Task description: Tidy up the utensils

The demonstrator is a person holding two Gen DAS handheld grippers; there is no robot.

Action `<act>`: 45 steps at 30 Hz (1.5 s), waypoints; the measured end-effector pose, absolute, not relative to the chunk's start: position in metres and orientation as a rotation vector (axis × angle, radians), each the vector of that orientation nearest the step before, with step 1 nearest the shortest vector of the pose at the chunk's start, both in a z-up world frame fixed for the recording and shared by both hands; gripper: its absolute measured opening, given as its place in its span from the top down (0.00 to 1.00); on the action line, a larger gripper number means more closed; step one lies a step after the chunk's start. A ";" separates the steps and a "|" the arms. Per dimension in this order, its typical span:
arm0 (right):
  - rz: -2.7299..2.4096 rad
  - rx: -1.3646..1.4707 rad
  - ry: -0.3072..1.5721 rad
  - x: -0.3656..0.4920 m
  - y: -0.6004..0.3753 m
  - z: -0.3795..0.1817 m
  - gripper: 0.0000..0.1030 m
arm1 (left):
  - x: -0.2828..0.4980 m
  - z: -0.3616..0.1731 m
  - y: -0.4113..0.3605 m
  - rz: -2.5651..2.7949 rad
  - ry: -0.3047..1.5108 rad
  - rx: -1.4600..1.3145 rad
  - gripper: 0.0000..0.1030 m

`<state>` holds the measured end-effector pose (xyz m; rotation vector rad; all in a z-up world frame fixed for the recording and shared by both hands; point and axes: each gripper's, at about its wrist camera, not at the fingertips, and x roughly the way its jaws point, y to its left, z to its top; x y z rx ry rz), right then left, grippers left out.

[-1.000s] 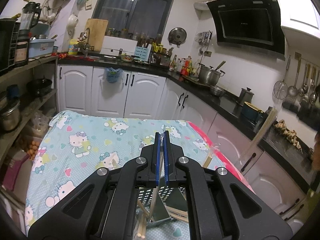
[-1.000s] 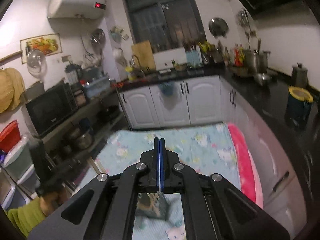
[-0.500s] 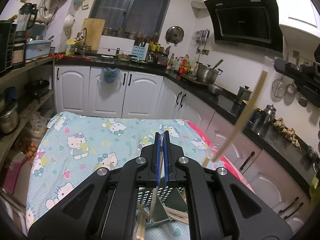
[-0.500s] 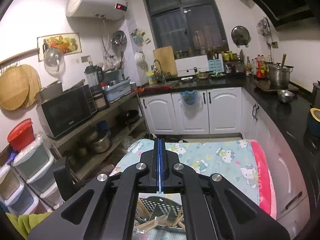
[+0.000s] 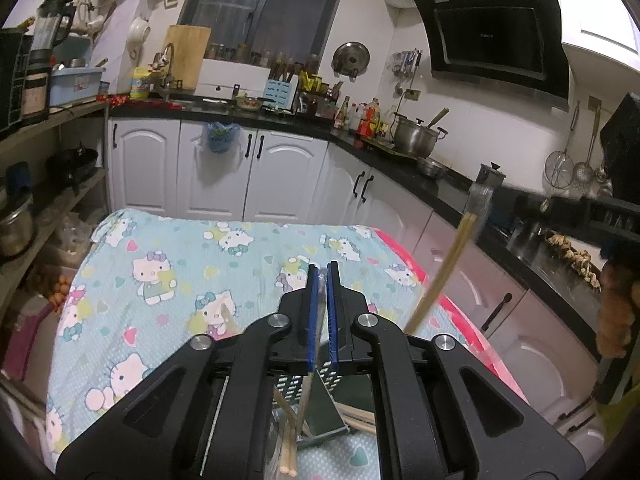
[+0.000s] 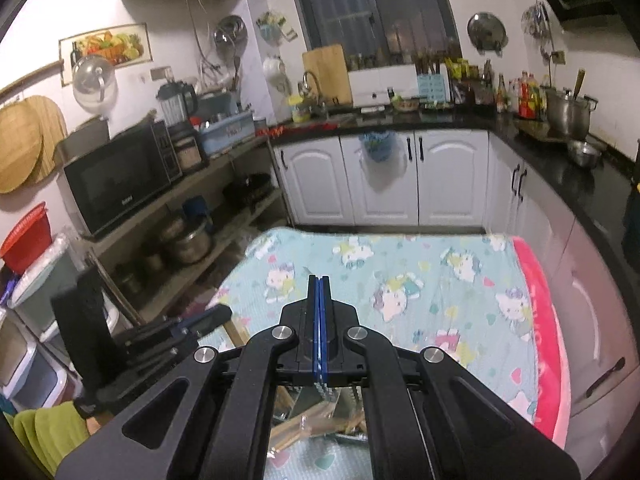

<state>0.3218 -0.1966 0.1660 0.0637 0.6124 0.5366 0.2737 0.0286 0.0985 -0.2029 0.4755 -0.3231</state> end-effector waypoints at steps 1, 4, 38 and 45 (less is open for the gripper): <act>0.538 0.056 0.630 0.323 -0.194 0.161 0.99 | 0.273 0.097 0.028 -0.323 0.479 -0.201 0.96; 0.518 0.045 0.675 0.325 -0.195 0.145 0.92 | 0.267 0.098 0.028 -0.318 0.473 -0.188 0.71; 0.389 -0.017 0.537 0.128 -0.248 0.016 0.06 | 0.114 0.003 0.010 -0.163 0.654 -0.177 0.10; 0.356 -0.027 0.440 0.101 -0.251 -0.006 0.06 | 0.092 -0.008 -0.007 -0.130 0.567 -0.105 0.10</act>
